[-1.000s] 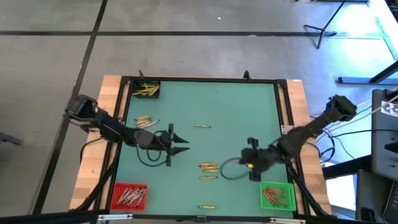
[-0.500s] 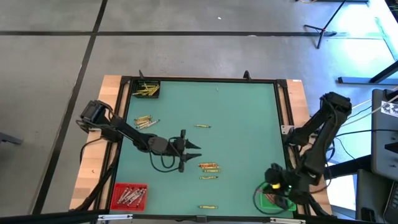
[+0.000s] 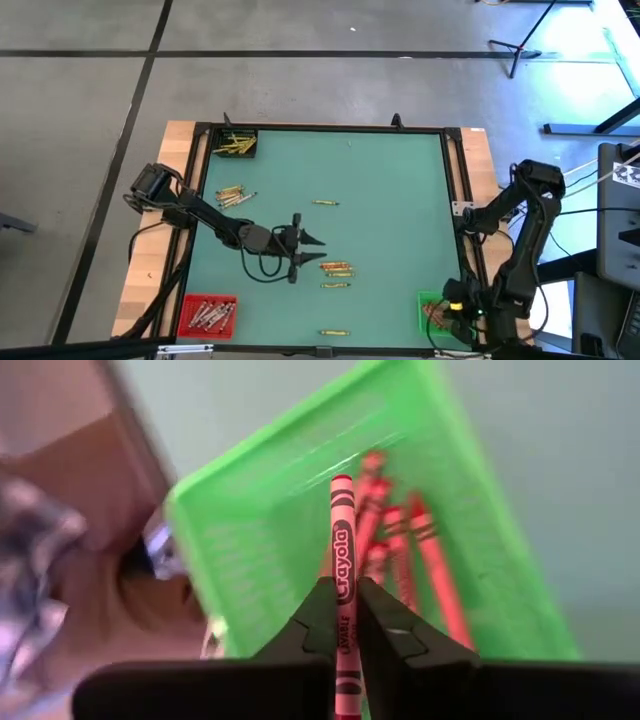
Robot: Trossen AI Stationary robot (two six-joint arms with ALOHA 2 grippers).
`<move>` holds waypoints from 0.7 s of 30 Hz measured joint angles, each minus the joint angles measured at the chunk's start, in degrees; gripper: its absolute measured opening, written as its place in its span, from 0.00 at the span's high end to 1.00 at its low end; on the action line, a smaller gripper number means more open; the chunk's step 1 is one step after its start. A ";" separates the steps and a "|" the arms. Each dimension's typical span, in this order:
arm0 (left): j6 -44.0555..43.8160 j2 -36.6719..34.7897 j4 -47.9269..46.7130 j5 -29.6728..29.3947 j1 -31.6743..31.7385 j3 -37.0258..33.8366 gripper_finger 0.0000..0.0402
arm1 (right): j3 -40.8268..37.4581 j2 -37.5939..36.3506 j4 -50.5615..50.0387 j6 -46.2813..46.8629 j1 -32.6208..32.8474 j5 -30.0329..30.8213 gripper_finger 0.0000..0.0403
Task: Sort crayons
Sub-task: Put the red crayon into the green bin, then put the green crayon into the black bin
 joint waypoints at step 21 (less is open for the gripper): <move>3.69 0.00 -0.72 -2.51 2.43 0.00 0.70 | -0.02 -9.12 -6.99 -36.04 -22.61 11.71 0.55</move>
